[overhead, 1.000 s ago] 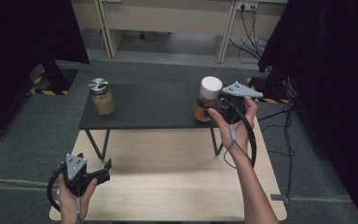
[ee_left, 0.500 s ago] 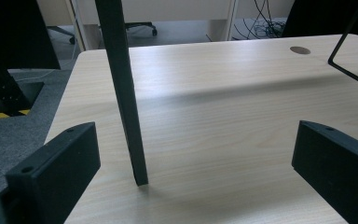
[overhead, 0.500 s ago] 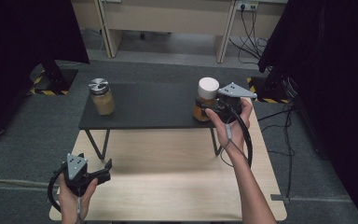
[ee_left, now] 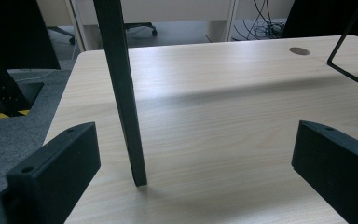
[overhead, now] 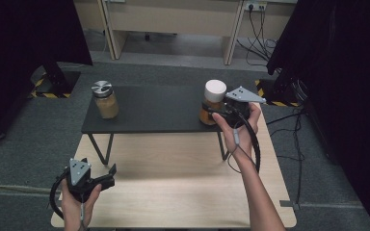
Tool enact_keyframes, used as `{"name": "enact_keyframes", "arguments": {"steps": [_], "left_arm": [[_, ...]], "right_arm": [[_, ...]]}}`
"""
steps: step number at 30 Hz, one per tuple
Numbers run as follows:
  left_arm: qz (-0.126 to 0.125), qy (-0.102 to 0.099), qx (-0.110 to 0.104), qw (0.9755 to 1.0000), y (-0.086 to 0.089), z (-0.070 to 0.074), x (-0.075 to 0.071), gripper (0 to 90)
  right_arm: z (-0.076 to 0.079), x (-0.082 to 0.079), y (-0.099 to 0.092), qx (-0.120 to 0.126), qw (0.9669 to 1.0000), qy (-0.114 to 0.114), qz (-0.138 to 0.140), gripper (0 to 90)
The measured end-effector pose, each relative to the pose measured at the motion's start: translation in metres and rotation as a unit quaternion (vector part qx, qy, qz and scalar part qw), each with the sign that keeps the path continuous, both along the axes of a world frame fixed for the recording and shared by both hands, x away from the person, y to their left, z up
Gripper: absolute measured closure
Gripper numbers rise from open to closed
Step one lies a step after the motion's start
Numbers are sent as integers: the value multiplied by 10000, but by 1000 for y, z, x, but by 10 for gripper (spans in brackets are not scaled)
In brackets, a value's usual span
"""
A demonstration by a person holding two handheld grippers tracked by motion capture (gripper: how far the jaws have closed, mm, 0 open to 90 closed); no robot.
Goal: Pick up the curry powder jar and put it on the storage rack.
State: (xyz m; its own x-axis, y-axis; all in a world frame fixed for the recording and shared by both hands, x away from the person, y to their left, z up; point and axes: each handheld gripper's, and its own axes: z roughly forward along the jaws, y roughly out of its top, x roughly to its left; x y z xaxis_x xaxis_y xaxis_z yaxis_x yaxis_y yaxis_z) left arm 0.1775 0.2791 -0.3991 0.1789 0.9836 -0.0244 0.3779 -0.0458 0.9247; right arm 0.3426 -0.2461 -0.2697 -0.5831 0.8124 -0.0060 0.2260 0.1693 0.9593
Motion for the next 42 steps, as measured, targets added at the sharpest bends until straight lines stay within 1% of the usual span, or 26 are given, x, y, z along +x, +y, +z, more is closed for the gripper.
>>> {"name": "enact_keyframes", "arguments": {"steps": [15, 16, 18, 19, 21, 24, 25, 29, 32, 33, 34, 37, 42], "left_arm": [[14, -14, -38, 10000, 1, 0, -1, 2], [12, -12, -34, 10000, 1, 0, -1, 2], [4, -13, -36, 10000, 1, 1, -1, 2], [-3, -16, -31, 10000, 1, 0, -1, 2], [-11, -11, -24, 10000, 1, 1, -1, 2], [-7, -17, -32, 10000, 1, 1, -1, 2], [-8, -20, -29, 10000, 1, 1, -1, 2], [-8, -25, -41, 10000, 2, 2, -2, 2], [-14, -30, -48, 10000, 2, 2, -2, 2], [-14, -30, -48, 10000, 2, 2, -2, 2], [-14, -32, -52, 10000, 2, 2, -2, 2], [-8, -26, -42, 10000, 2, 2, -2, 2], [2, -37, -50, 10000, 2, 1, -2, 2]], "right_arm": [[0, 1, -2, 0, 10000, -3, 53, 323], [-1, 1, -3, -5, 10000, -28, 67, 294], [-5, 1, -2, 75, 9999, -51, 57, 199], [-6, 1, -2, 120, 9999, -32, 64, 166], [-8, 0, 0, 164, 9998, -63, 14, 121], [-10, 0, 0, 188, 9998, -75, 17, 101], [-10, 0, 2, 166, 9998, -83, 3, 80], [-12, 0, 2, 151, 9999, -60, 1, 58], [-12, 1, 1, 161, 9999, 45, 41, 45], [-12, 1, 1, 161, 9999, 45, 41, 45], [-13, -1, 2, 139, 9999, 9, -25, 33], [-14, -2, 0, 184, 9998, -2, -37, 33], [-14, -9, -3, 180, 9998, -39, -29, 33]]}}
